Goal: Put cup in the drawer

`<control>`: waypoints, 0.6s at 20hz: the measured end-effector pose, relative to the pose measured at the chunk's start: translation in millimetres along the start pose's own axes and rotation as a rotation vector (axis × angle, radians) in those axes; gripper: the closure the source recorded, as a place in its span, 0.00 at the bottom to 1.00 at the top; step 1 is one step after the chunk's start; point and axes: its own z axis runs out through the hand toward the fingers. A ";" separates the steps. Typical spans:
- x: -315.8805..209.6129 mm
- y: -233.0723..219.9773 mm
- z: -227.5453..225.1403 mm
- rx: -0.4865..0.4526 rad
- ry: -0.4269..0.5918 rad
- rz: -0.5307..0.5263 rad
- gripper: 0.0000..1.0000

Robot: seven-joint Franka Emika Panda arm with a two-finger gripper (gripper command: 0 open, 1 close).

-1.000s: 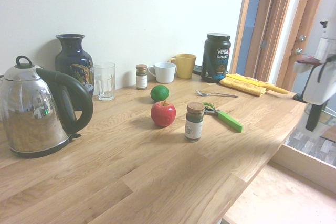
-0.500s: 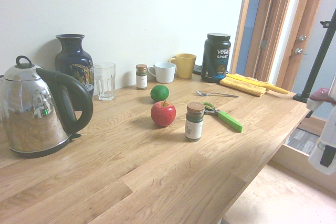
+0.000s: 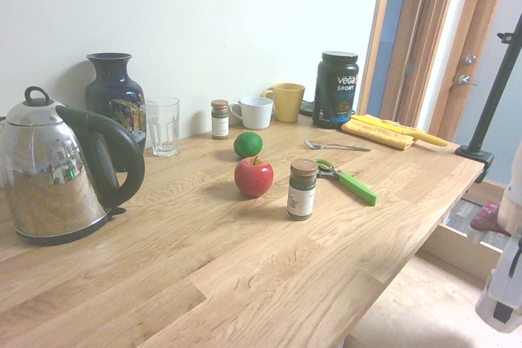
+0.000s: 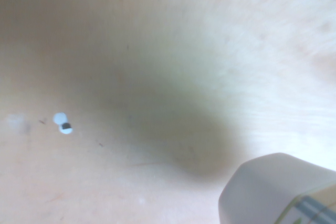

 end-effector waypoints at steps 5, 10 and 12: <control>-6.5 -10.4 37.0 -0.018 -0.018 -0.009 1.00; -2.5 -16.0 42.6 -0.018 -0.021 0.001 1.00; -1.4 -16.2 42.1 -0.015 -0.023 0.010 0.00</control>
